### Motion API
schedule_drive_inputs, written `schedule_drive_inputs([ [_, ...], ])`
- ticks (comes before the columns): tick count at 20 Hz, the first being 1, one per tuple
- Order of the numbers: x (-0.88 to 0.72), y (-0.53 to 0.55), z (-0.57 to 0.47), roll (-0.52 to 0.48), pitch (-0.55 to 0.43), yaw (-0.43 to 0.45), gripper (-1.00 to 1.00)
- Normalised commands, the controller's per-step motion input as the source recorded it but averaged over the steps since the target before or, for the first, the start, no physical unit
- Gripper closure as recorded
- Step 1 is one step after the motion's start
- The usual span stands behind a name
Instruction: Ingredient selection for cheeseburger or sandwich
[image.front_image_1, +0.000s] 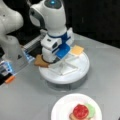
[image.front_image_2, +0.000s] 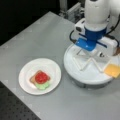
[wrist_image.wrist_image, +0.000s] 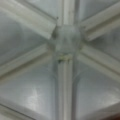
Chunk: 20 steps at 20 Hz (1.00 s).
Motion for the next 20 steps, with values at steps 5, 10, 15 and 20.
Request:
schedule_drive_inputs([
  [5,-0.07,-0.04,-0.2,0.026,-0.226,0.143,-1.0],
  [10,-0.05,0.02,-0.12,0.058,-0.163,0.102,-1.0],
  [15,-0.06,0.06,-0.08,0.061,-0.118,0.059,-1.0],
  [20,-0.06,0.06,-0.11,0.056,-0.119,0.065,-1.0],
])
